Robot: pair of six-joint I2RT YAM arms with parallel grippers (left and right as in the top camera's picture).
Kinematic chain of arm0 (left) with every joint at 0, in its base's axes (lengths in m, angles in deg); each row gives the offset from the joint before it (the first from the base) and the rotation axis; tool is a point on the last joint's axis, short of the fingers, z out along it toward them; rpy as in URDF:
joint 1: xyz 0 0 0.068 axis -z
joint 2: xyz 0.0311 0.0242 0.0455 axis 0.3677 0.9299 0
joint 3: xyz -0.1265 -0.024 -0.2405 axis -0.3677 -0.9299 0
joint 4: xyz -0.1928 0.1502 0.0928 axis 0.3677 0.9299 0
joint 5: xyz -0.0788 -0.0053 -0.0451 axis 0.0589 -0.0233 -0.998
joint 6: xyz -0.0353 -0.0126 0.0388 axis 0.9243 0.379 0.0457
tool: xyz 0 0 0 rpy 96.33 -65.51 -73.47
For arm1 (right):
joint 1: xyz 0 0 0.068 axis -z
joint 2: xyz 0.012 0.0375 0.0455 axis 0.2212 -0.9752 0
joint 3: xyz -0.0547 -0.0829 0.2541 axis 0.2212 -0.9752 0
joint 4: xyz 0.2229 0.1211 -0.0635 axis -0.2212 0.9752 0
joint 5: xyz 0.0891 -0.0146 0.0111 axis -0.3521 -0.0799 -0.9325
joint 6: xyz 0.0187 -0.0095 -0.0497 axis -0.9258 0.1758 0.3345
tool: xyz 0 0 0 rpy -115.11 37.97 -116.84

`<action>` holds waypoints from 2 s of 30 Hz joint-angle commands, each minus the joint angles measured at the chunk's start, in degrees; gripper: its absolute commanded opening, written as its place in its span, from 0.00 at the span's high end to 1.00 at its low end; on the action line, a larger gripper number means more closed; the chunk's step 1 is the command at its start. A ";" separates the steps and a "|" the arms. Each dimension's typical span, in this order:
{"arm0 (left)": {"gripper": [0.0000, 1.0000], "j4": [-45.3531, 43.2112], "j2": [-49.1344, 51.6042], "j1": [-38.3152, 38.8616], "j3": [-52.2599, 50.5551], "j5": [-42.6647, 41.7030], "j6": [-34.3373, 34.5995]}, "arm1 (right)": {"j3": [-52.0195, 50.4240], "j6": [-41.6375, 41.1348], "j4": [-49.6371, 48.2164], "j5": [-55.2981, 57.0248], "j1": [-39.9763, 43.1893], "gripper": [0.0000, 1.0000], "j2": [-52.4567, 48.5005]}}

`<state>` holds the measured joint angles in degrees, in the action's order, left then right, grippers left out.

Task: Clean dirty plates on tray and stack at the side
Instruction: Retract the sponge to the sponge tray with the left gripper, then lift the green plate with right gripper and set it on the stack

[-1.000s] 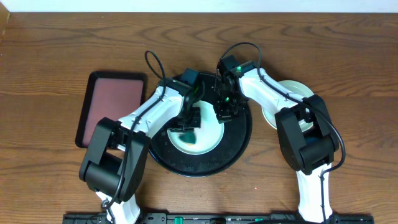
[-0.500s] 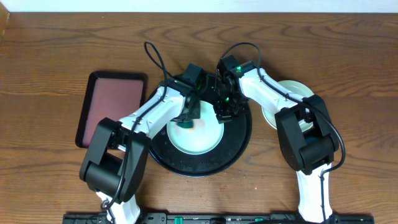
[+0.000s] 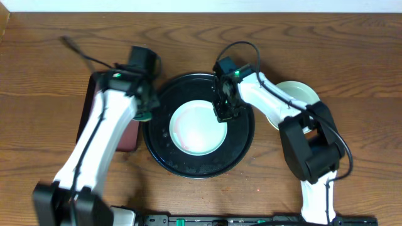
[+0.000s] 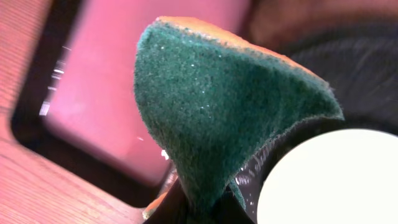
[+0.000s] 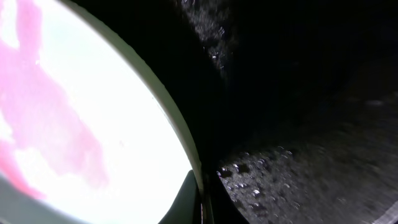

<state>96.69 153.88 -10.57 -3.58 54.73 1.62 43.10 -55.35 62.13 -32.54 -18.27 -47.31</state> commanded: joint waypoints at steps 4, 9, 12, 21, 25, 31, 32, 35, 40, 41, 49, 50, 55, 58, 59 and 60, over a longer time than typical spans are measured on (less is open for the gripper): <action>0.93 0.35 -3.28 -3.26 1.20 1.31 -0.35 | 0.17 -0.81 -1.49 25.24 -4.00 0.99 11.43; 0.92 0.31 -2.01 -3.34 0.39 1.42 -0.35 | 0.17 -1.97 -1.62 36.74 -8.57 0.99 16.04; 0.93 0.11 -1.49 -3.63 -0.42 3.21 -0.33 | 0.17 -2.97 -1.60 43.04 -11.47 0.99 18.10; 0.92 -1.01 -1.29 -8.79 -2.78 3.04 -0.28 | 0.17 -4.68 -1.42 62.66 -19.50 0.99 21.97; 0.93 -1.03 -1.29 -11.45 -2.91 3.04 -0.31 | 0.17 -5.55 -1.16 72.06 -23.06 0.99 22.25; 0.93 -1.22 -1.29 -14.91 -2.91 0.79 -0.31 | 0.17 -7.56 -0.76 84.19 -27.10 0.99 22.25; 0.93 -1.22 -1.27 -15.37 -2.91 0.17 -0.33 | 0.17 -8.24 -0.63 86.49 -27.69 0.99 22.25; 0.93 -1.22 -1.27 -16.28 -2.91 -0.46 -0.33 | 0.17 -10.25 -0.09 92.63 -29.42 0.99 22.25; 0.93 -1.22 -1.27 -16.46 -2.93 -1.03 -0.35 | 0.17 -10.47 -0.04 95.10 -30.95 0.99 22.25; 0.93 -1.22 -1.25 -16.46 -2.93 -1.31 -0.35 | 0.17 -10.47 -0.07 95.08 -30.93 0.99 22.25; 0.93 -1.20 -1.25 -16.46 -2.93 -1.31 -0.35 | 0.17 -12.33 0.59 78.05 -29.00 0.99 22.23; 0.92 -1.20 -1.25 -16.46 -2.93 -1.31 -0.37 | 0.17 -12.11 0.74 73.37 -28.04 0.99 22.23; 0.93 -1.18 -1.25 -16.46 -2.95 -1.31 -1.49 | 0.17 -9.35 1.40 50.29 -19.78 0.99 22.23; 0.93 -1.16 -1.25 -16.46 -2.95 -1.31 -1.86 | 0.17 -8.63 1.49 38.60 -13.68 0.99 22.38; 0.93 -1.16 -1.25 -16.46 -2.95 -1.31 -1.86 | 0.17 -7.89 1.60 33.11 -11.15 0.99 22.60; 0.93 -1.16 -1.25 -16.46 -2.95 -1.31 -1.86 | 0.17 -6.78 1.57 28.28 -8.94 0.99 22.69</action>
<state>95.56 152.35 -26.79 -6.03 53.14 1.03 43.02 -64.33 63.60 15.02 -32.52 -26.50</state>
